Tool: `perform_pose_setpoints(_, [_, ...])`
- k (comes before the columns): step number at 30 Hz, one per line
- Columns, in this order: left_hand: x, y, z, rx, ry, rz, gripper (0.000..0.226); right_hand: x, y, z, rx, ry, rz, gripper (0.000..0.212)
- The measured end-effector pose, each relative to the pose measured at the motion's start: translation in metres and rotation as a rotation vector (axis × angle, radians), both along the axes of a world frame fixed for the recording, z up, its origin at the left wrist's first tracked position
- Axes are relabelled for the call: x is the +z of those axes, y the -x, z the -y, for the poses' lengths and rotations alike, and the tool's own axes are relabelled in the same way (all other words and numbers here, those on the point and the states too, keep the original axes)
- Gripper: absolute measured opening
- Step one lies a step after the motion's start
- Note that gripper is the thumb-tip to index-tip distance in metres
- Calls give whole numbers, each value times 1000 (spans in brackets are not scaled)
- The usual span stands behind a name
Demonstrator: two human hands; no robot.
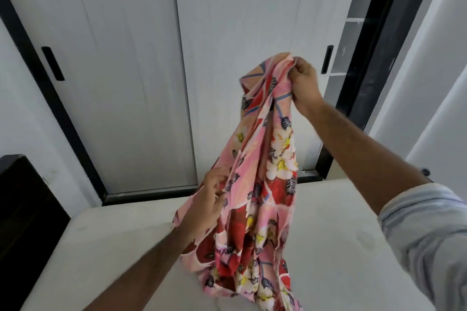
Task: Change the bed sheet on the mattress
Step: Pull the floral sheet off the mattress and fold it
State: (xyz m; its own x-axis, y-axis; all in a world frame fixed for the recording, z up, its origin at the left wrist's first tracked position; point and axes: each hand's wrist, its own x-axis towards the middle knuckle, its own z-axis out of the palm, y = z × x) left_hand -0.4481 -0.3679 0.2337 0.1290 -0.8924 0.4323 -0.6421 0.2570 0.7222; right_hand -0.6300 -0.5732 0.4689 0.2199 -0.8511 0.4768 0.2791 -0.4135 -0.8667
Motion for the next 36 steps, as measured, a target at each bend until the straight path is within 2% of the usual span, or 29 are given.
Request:
perform_pose_setpoints(4, [-7,-10,3,-24,-56,200,39,8,15,15,-55,-32,35,22])
perform_pose_setpoints(6, [-5,-12,10,-27,-67,287,32,11,15,16,-43,-17,48,19])
perform_pose_setpoints(11, [1,-21,29,41,-142,287,35,22,6,12,-4,-21,90,19])
perform_pose_setpoints(14, [-3,-19,35,-30,-241,388,43,32,2,10,30,-52,118,20])
perform_pose_setpoints(23, [-69,2,23,-173,-522,797,43,48,9,9,49,-163,273,21])
perform_pose_setpoints(25, [-89,-2,11,-190,-617,813,45,42,14,11,42,-186,288,21])
perform_pose_setpoints(28, [-106,-18,-7,-171,-739,875,35,27,20,13,-23,-222,258,24])
perform_pose_setpoints(32, [-113,-56,-34,-45,-863,815,47,4,29,16,-97,-296,255,22])
perform_pose_setpoints(34, [-121,-83,-51,32,-932,706,55,-6,31,16,-139,-325,241,22])
perform_pose_setpoints(36, [-127,-105,-60,127,-962,548,53,-16,27,12,-141,-333,210,23])
